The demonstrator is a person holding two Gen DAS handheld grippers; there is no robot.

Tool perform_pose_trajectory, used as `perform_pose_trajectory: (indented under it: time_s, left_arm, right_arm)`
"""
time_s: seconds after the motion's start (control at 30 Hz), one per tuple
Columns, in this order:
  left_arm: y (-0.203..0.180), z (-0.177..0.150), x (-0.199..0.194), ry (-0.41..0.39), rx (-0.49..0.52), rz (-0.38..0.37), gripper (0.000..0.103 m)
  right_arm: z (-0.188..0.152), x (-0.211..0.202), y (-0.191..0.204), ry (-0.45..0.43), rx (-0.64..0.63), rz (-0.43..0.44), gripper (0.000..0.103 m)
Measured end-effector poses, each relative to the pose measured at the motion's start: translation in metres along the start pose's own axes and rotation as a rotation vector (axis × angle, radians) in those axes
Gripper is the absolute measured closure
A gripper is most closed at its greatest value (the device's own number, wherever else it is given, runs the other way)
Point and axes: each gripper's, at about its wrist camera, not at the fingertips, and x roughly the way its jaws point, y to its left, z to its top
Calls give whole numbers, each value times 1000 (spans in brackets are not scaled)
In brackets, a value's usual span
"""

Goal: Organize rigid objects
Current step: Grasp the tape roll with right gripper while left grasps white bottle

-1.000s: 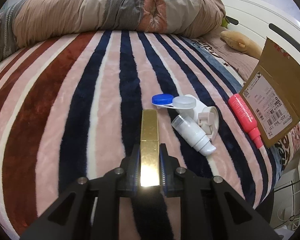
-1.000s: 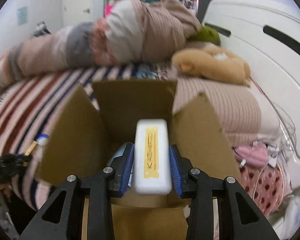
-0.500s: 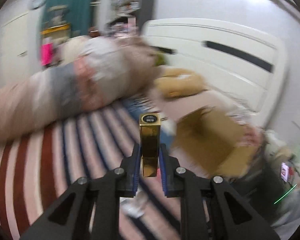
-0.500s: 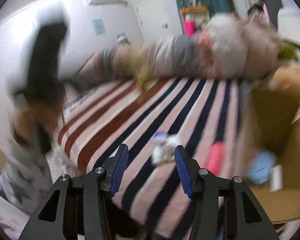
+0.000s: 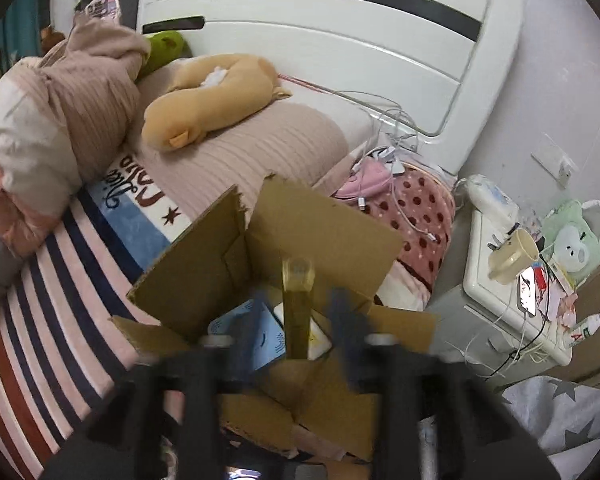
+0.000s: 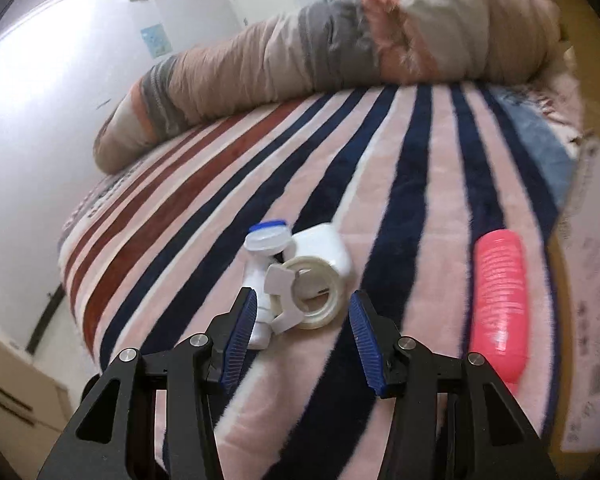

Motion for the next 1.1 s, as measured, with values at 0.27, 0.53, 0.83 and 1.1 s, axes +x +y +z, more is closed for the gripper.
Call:
perform_pose_trajectory:
  time_s: [0.27,0.53,0.83,1.1]
  left_arm:
    - [53,-48,-96,-232,-139,133,25]
    - [141,-199,-144,-293,-462,465,25]
    - [162,-292,-39,-148,-676,271,25]
    - [154,-281,21,-136,-719,242,55]
  right_arm:
    - [4,9,1,-8,11,-30,63]
    - [32,-78,36,-110,-92,-12,64]
    - [76,-228,-9,-225,-109,-349,63]
    - [63,-205,-80,-15,-27,-502,63]
